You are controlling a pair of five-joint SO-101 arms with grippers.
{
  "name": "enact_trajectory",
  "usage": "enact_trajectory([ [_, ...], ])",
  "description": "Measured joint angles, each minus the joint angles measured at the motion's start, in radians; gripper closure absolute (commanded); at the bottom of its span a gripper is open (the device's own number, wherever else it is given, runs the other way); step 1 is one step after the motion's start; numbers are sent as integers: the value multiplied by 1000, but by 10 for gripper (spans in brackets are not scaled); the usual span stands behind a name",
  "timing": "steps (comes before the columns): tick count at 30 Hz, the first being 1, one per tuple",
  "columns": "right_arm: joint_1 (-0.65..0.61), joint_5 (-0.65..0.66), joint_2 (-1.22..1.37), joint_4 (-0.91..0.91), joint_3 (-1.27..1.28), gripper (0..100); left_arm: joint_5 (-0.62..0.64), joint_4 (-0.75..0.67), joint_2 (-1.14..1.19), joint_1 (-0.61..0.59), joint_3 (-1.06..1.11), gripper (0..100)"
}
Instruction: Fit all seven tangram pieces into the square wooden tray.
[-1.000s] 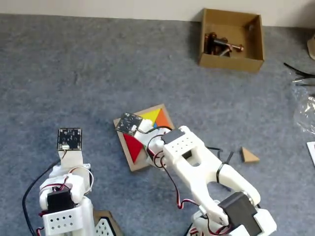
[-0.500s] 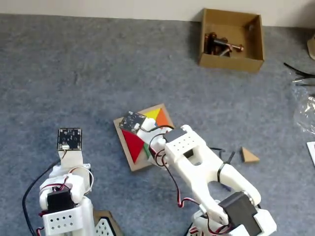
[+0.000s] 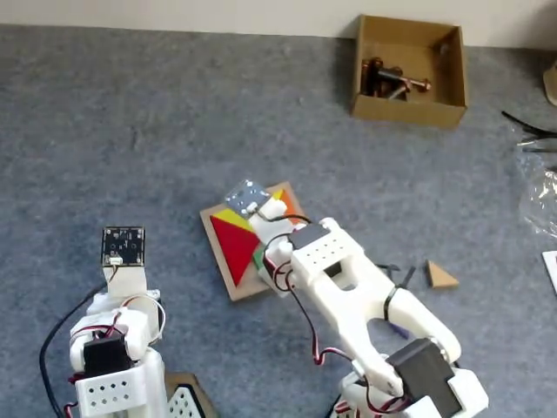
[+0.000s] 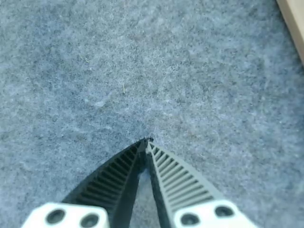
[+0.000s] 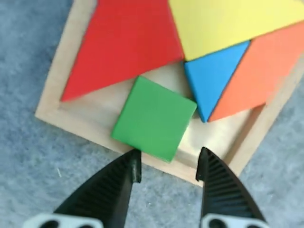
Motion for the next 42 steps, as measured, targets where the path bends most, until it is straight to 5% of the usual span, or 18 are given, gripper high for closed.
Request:
enact_trajectory([
  [42,64,-48,0,72,-21,818,0,0,0,0,0,995],
])
